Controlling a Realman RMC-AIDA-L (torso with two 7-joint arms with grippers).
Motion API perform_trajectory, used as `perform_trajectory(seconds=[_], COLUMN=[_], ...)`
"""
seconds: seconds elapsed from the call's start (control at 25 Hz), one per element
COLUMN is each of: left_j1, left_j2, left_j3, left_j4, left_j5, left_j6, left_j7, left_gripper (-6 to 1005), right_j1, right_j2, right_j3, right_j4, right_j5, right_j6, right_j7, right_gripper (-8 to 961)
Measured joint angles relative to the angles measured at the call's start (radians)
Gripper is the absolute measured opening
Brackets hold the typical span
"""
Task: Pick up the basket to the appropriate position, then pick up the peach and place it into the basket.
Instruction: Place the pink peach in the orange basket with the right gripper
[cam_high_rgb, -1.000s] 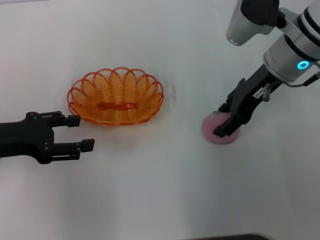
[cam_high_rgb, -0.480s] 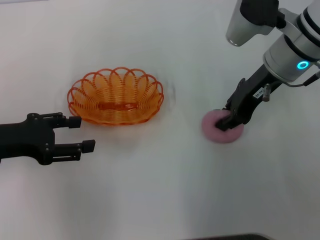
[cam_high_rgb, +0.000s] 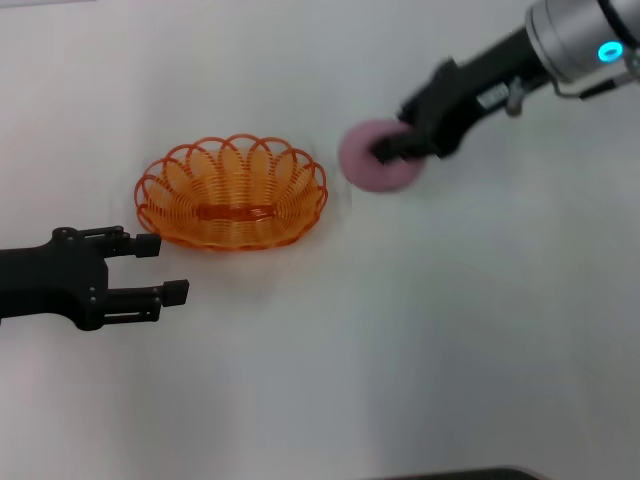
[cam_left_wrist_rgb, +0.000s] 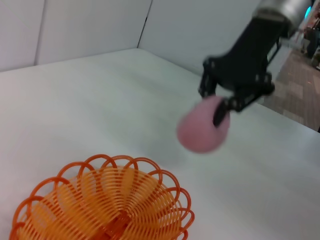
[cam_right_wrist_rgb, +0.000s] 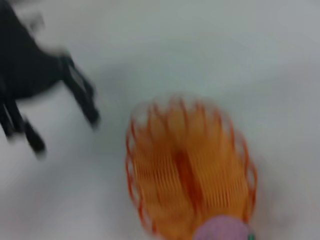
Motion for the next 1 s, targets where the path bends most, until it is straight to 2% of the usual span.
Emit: perform_trajectory(seconds=[0.2, 0.44, 0.68, 0.88, 1.0], left_j1=[0.000, -0.002, -0.007, -0.008, -0.008], left_j2=[0.000, 0.000, -0.001, -0.002, -0.001], left_j3=[0.000, 0.000, 0.000, 0.000, -0.001], left_j4=[0.000, -0.001, -0.008, -0.009, -0.009], left_j5=[0.000, 0.000, 0.000, 0.000, 0.000], left_j6=[0.001, 0.000, -0.002, -0.002, -0.002], left_j7=[-0.002, -0.003, -0.003, -0.003, -0.003], left_gripper=[766, 766, 766, 766, 766], right_j1=[0.004, 0.050, 0.091, 0.084, 0.075], right_j2=[0.010, 0.017, 0.020, 0.020, 0.019], right_j3=[0.009, -0.036, -0.093, -0.097, -0.098], right_j4=[0.028, 0.203, 0.288, 0.291, 0.294], right_j5=[0.226, 0.482, 0.536, 0.557, 0.562], right_j6=[0.108, 0.245, 0.303, 0.308, 0.305], right_j7=[-0.109, -0.258, -0.305, -0.310, -0.311], right_gripper=[179, 125, 301, 545, 612])
